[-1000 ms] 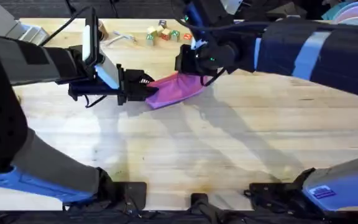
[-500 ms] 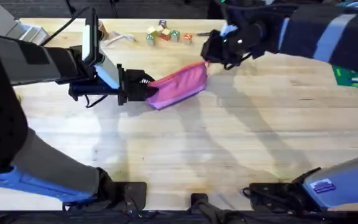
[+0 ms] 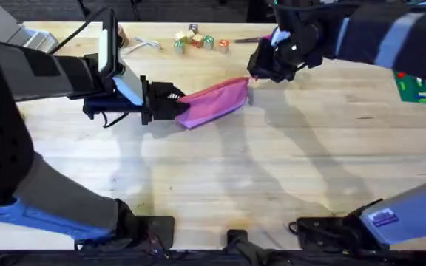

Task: Unzip the bag, pick up the pens from the table one at a time and place them inside, then zip the bag closed.

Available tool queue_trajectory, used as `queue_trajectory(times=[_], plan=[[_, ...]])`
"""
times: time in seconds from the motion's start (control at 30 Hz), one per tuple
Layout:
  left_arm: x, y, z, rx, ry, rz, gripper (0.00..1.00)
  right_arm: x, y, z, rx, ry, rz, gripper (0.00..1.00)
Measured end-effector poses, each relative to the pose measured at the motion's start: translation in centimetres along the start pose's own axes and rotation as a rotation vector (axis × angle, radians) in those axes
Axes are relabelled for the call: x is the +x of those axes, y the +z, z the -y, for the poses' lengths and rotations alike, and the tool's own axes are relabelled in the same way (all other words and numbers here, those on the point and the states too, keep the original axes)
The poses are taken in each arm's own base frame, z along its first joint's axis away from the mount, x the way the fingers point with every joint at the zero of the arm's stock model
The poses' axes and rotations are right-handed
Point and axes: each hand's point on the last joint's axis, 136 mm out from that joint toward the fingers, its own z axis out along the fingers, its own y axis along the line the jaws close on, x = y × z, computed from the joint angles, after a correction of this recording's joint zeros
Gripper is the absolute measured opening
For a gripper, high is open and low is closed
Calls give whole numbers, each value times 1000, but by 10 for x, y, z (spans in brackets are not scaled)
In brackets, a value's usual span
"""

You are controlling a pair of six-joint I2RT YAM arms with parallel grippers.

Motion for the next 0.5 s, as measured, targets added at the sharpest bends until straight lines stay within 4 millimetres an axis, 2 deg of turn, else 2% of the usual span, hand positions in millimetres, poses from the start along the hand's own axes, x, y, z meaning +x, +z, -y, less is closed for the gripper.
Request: queue_trajectory(times=[0.1, 0.13, 0.17, 0.47, 0.5], plan=[[0, 1, 0, 2, -6, 0, 43, 8, 25, 11, 32, 10, -44, 30], [-1, 2, 1, 6, -7, 0, 43, 16, 46, 15, 40, 16, -83, 30], [-1, 2, 1, 7, -7, 0, 43, 18, 50, 16, 39, 16, -90, 30], [-1, 2, 1, 7, -10, -1, 43, 12, 51, 11, 18, 14, -71, 30], [0, 2, 1, 7, -13, -3, 43, 4, 43, 14, 34, -24, -38, 263]])
